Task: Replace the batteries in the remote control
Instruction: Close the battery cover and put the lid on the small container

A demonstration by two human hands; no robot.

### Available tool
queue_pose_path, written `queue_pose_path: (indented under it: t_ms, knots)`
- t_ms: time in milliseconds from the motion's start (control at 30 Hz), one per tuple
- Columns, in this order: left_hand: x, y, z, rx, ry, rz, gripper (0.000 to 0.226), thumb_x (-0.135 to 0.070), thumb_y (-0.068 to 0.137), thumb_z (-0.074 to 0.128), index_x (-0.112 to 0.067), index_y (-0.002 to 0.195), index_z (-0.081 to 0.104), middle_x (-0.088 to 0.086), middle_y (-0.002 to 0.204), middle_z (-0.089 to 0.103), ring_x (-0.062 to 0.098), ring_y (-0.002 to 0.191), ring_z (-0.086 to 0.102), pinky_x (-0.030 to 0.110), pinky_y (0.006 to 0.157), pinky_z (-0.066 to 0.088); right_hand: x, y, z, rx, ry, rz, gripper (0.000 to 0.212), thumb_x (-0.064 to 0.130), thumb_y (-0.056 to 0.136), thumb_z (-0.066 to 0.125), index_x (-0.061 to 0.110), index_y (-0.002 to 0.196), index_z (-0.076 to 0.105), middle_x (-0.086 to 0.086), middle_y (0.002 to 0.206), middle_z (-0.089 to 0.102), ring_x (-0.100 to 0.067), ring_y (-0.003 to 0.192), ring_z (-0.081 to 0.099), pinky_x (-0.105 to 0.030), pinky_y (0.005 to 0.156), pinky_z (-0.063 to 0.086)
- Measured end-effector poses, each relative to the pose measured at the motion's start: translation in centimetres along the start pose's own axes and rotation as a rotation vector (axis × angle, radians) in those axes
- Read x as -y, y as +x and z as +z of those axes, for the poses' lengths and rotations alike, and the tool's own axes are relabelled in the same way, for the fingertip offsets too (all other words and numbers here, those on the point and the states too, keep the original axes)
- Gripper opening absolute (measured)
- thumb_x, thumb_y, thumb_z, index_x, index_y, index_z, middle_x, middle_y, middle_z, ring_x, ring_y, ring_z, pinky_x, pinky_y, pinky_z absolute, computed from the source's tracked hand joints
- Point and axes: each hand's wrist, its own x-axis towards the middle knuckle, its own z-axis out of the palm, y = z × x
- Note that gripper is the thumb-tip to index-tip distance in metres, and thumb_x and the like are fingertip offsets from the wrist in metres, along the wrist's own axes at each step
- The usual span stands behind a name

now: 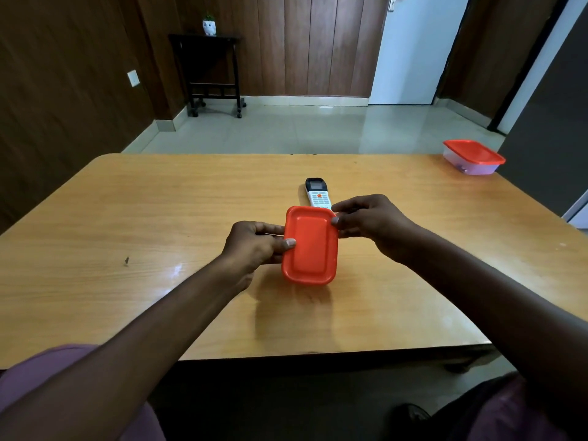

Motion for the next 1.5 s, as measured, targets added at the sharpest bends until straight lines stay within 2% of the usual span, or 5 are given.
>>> queue_pose_path:
  t_ms: [500, 733, 967, 1100, 1500]
  knots:
    - [0.6, 0.4, 0.3, -0.138, -0.196, -0.018, 0.025, 0.002, 0.076, 0.082, 0.000, 0.098, 0.072, 0.016, 0.091, 0.076, 0.025, 0.075, 0.077, 0.034, 0.067, 0.063, -0.3, -0.7, 0.5, 0.156, -0.049, 0.133, 0.027, -0.004, 0.077, 0.082, -0.006, 0.100, 0.068, -0.017, 0.087, 0.074, -0.031, 0.080, 0.077, -0.039, 0.077, 0.065]
    - [0.1, 0.3, 0.0, -0.061, -0.187, -0.096, 0.040, -0.003, 0.071, 0.087, -0.004, 0.106, 0.067, 0.018, 0.098, 0.075, 0.029, 0.084, 0.076, 0.037, 0.075, 0.063, -0.2, -0.9, 1.6, 0.031, -0.013, 0.083, 0.017, -0.004, 0.080, 0.080, -0.001, 0.086, 0.064, -0.018, 0.080, 0.070, -0.032, 0.070, 0.074, -0.038, 0.070, 0.065]
    - [0.1, -0.1, 0.5, -0.105, -0.388, -0.121, 0.035, 0.006, 0.074, 0.082, 0.000, 0.102, 0.062, 0.022, 0.099, 0.073, 0.030, 0.079, 0.076, 0.033, 0.064, 0.064, -0.3, -1.3, 2.2, 0.152, 0.064, 0.170, 0.021, 0.003, 0.083, 0.079, -0.001, 0.095, 0.063, -0.021, 0.091, 0.074, -0.033, 0.082, 0.076, -0.041, 0.076, 0.065]
    - [-0.7, 0.5, 0.2, -0.136, -0.298, -0.060, 0.027, 0.008, 0.072, 0.082, -0.003, 0.090, 0.065, 0.020, 0.094, 0.073, 0.029, 0.075, 0.075, 0.032, 0.060, 0.063, -0.5, -0.7, 1.5, -0.059, -0.031, 0.033, 0.049, 0.026, 0.079, 0.085, 0.004, 0.113, 0.057, -0.014, 0.106, 0.068, -0.030, 0.091, 0.072, -0.047, 0.072, 0.065]
    - [0.4, 0.3, -2.5, -0.139, -0.161, 0.005, 0.016, 0.010, 0.075, 0.079, 0.001, 0.088, 0.074, 0.020, 0.088, 0.074, 0.034, 0.079, 0.073, 0.043, 0.075, 0.064, -0.4, -0.1, 0.5, 0.026, -0.070, -0.040, 0.008, 0.004, 0.090, 0.072, -0.002, 0.092, 0.069, -0.015, 0.077, 0.067, -0.025, 0.056, 0.067, -0.035, 0.057, 0.060]
